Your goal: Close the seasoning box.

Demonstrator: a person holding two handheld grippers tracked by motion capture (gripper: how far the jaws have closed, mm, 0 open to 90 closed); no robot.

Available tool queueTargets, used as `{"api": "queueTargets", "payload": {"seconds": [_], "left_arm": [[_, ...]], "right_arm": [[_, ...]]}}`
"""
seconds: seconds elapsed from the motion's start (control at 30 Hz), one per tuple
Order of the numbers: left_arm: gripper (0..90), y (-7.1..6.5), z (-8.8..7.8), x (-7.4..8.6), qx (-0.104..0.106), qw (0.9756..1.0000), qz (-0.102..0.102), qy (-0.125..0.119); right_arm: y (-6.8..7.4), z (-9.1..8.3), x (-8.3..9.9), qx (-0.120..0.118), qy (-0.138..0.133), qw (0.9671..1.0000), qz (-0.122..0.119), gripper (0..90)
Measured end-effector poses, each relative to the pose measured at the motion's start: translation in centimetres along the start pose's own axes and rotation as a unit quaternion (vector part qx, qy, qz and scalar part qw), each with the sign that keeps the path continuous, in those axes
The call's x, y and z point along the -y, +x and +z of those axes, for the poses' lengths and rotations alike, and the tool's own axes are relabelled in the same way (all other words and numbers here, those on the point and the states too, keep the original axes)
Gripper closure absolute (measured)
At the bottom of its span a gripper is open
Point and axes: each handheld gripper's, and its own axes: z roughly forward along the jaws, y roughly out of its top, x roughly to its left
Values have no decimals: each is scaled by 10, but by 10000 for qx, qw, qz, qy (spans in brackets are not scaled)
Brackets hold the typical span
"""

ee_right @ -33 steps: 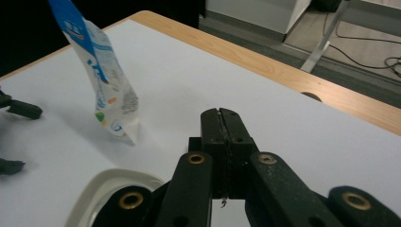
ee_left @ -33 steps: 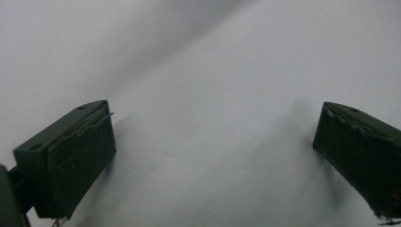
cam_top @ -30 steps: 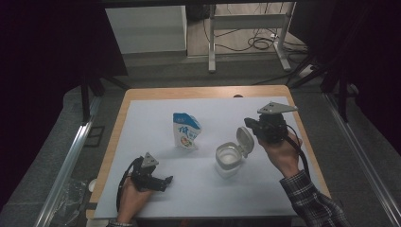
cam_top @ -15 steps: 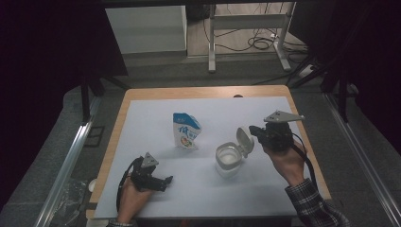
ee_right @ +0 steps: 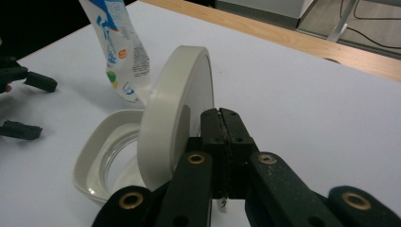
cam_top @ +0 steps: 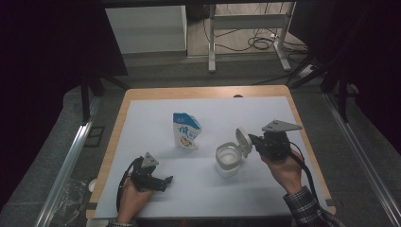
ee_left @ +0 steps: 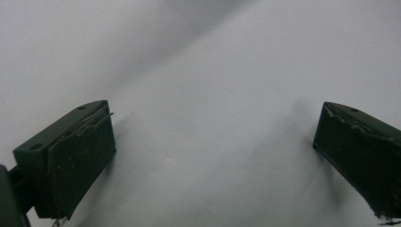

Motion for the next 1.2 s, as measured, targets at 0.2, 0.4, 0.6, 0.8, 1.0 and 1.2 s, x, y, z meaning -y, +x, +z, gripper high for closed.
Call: {"api": "queueTargets", "payload": {"seconds": [0.2, 0.4, 0.6, 0.8, 1.0, 1.2], "left_arm": [[0, 0, 0, 0, -2, 10000, 2, 0], [0, 0, 0, 0, 0, 10000, 4, -2], [0, 0, 0, 0, 0, 10000, -11, -2], [0, 0, 0, 0, 1, 10000, 5, 2], [0, 0, 0, 0, -4, 10000, -9, -7], [0, 0, 0, 0, -2, 10000, 7, 8]], "right_arm": [[9, 6, 1, -146, 23, 9999, -60, 891], [17, 12, 3, -229, 36, 9996, -145, 891], [14, 2, 8, -202, -27, 9997, -108, 891], [12, -9, 21, -164, -40, 9998, -72, 891], [14, -13, 37, -168, 70, 9998, -75, 891], [19, -14, 52, -173, 134, 9997, -132, 891]]}}
